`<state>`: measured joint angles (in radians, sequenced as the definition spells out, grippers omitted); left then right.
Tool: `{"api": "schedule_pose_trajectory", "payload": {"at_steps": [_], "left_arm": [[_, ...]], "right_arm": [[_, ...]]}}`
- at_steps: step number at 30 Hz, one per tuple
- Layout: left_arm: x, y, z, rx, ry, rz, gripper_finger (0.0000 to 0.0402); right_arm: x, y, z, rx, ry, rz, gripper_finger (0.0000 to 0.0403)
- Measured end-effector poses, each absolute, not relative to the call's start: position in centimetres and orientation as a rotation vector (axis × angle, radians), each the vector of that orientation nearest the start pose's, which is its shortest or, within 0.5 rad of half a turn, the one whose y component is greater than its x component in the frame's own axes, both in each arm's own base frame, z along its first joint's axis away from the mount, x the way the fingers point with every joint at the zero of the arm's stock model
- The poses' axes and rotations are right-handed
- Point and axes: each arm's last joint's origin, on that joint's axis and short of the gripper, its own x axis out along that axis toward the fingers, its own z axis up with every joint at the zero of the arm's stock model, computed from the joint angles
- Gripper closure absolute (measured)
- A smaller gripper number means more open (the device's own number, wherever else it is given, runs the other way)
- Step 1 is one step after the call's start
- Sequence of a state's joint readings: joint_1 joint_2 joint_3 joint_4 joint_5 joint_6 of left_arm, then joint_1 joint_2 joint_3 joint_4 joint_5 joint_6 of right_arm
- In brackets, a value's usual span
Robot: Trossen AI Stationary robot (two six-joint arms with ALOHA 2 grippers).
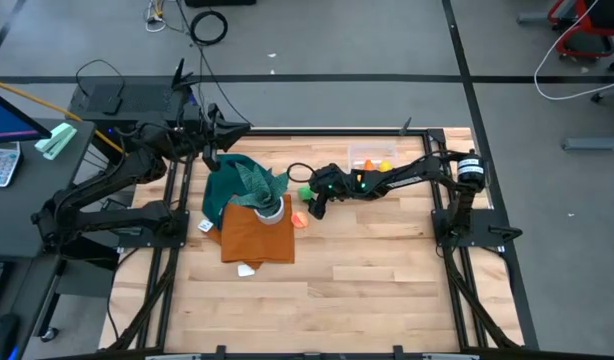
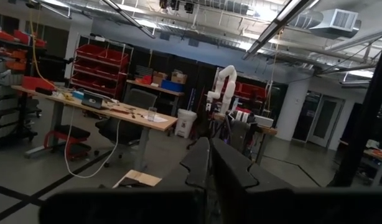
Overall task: Pick and placing Produce into tupperware
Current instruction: Put the avocado into the transparent bin
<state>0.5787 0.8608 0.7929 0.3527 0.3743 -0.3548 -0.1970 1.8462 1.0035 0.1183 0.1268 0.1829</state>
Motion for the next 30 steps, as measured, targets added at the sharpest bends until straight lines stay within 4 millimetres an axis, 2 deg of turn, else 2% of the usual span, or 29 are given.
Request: {"api": "schedule_pose_trajectory", "payload": {"at_steps": [10,19,30], "left_arm": [[16.3,9.4,37.4,-0.221,-0.285,0.156,0.0395],[16.3,9.4,37.3,-0.222,-0.285,0.157,0.0369],[16.3,9.4,37.3,-0.222,-0.285,0.158,0.0392]], "right_arm": [[36.9,-7.8,13.5,0.199,0.703,-0.386,0.0049],[37.0,-7.9,13.4,0.227,0.686,-0.398,0.005],[37.0,-7.9,13.4,0.259,0.685,-0.385,0.0107]]}}
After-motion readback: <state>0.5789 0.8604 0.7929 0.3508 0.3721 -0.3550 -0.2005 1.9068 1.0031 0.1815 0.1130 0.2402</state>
